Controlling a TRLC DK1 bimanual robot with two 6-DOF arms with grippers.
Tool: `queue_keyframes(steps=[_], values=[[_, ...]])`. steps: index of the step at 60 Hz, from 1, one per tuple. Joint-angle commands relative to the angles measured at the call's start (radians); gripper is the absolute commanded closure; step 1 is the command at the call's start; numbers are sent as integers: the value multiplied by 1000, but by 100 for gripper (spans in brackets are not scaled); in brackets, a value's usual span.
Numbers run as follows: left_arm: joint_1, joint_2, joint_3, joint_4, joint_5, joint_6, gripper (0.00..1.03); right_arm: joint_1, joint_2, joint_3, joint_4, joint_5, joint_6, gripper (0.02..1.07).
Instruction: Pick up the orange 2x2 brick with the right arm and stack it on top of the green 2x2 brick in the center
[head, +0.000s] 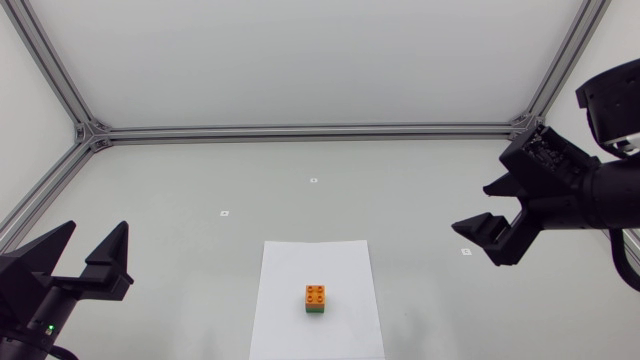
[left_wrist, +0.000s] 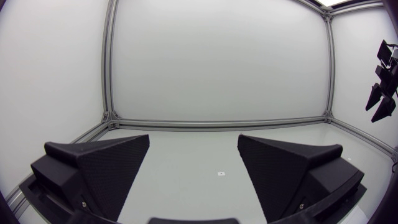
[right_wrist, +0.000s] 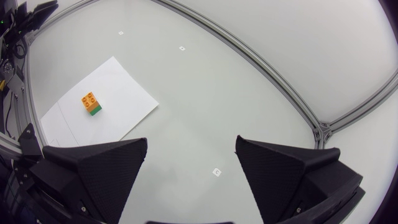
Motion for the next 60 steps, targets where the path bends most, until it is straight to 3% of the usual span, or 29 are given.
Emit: queue_keyframes(steps=[1,11,29,60], values=[[3,-8,-41,-14,4,13,4,-48,-45,-67,20,-23,-26,6],[3,-8,-41,-15,4,13,4,-115,-172,-194,100,-36,-45,6],[3,-8,-41,-14,4,13,4,-213,-430,-444,418,-42,79,6],[3,-8,-41,-14,4,13,4,-212,-708,-662,598,50,325,6]])
